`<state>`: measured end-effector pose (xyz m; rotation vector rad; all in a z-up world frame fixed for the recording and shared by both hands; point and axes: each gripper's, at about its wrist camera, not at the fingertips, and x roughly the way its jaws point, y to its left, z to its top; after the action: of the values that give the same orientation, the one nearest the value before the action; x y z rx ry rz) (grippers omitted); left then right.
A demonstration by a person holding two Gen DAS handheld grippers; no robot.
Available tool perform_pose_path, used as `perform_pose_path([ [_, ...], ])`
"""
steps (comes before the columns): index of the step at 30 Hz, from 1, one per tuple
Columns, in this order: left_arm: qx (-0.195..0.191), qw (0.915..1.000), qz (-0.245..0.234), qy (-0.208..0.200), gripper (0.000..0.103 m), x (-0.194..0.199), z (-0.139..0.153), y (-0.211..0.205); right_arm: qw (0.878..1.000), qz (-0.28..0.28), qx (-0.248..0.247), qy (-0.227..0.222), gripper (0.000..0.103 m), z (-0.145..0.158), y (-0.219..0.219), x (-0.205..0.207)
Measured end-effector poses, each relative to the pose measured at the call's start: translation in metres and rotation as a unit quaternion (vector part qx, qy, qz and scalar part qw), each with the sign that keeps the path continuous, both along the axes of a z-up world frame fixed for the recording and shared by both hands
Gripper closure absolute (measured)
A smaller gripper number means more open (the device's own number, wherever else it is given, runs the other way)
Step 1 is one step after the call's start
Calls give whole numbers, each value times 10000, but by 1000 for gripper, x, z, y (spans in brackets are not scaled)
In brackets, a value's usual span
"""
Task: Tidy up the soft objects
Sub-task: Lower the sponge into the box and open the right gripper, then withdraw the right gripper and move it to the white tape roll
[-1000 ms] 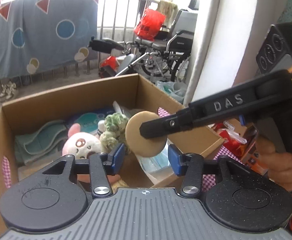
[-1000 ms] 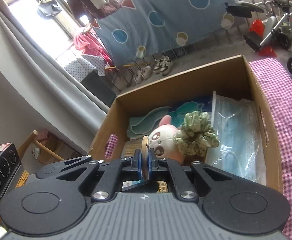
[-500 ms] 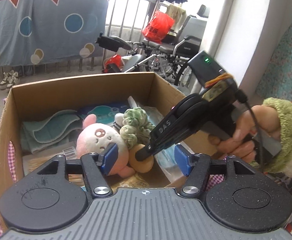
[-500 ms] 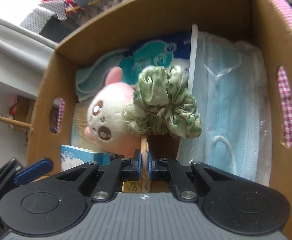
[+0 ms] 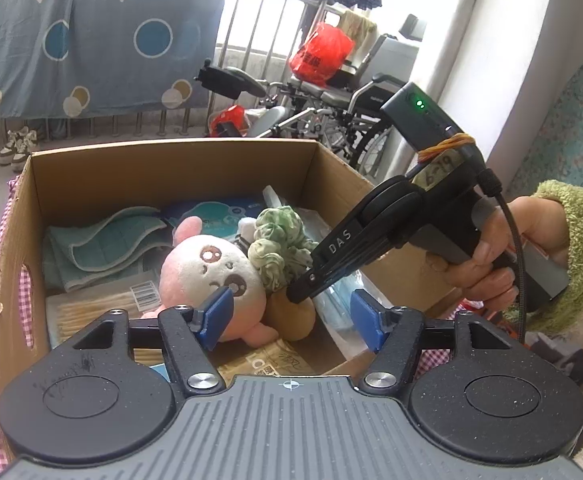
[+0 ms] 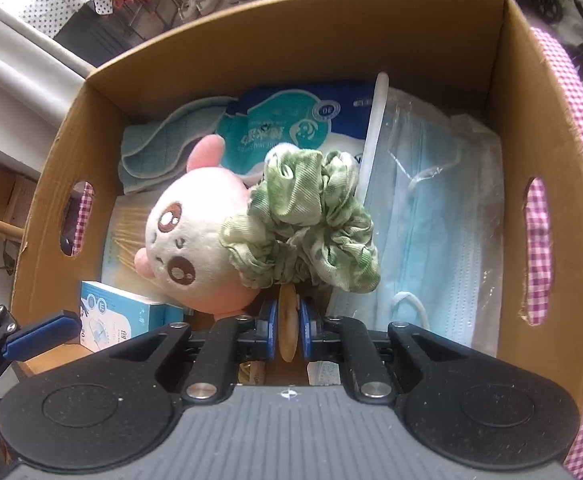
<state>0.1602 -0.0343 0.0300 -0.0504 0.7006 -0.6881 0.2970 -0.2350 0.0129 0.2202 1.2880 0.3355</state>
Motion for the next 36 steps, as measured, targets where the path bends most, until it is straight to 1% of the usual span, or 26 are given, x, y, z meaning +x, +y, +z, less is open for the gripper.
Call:
perform_pose_path([
  [4,-13,10000,28,-48,35,-4,3,2,9995,-147,56,-265,89,17,-6,-8],
  [7,-18,9999,66,-122,32,-10,9,4,9977,-271,254,-567,89,36,-14,-26],
  [11,-13,9998,86,-196,24,-21,16,7,9914,-466,624,-1052,89,64,-29,-68],
  [13,-12,9998,61,-212,20,-26,20,7,9871,-595,837,-1230,87,71,-39,-93],
  [14,-8,9998,43,-212,18,-29,22,7,9848,-675,940,-1295,79,73,-45,-106],
  [15,-3,9998,9,-213,16,-32,23,6,9831,-748,995,-1345,64,74,-50,-119],
  [16,2,9998,-39,-207,16,-35,23,5,9811,-845,1015,-1411,56,74,-54,-132],
  [17,11,9998,-94,-184,14,-38,23,3,9793,-937,1006,-1488,45,74,-59,-146],
  [20,37,9993,-350,-86,11,-49,22,-4,9753,-1177,940,-1612,44,66,-67,-183],
  [24,109,9958,-867,260,9,-60,13,-20,9687,-1597,1149,-1516,44,40,-84,-227],
  [26,220,9914,-1209,452,8,-65,3,-34,9652,-1800,1246,-1429,44,24,-89,-243],
  [28,437,9844,-1595,604,9,-70,-11,-51,9634,-1956,1273,-1320,45,6,-92,-258],
  [29,588,9809,-1739,639,12,-73,-19,-61,9628,-2020,1256,-1284,53,-1,-92,-262],
  [30,757,9769,-1885,661,16,-76,-28,-70,9630,-2056,1217,-1249,57,-8,-91,-265],
  [31,993,9720,-2024,665,19,-79,-37,-82,9637,-2058,1150,-1253,58,-13,-89,-267],
  [33,1487,9600,-2314,526,24,-87,-53,-102,9666,-1983,883,-1360,64,-19,-83,-271],
  [34,1739,9540,-2411,400,26,-91,-60,-111,9681,-1947,721,-1405,66,-21,-80,-271],
  [35,1938,9490,-2475,259,29,-93,-66,-119,9693,-1899,587,-1444,67,-23,-77,-268],
  [36,2094,9447,-2523,129,30,-96,-71,-125,9705,-1848,503,-1463,70,-25,-75,-267],
])
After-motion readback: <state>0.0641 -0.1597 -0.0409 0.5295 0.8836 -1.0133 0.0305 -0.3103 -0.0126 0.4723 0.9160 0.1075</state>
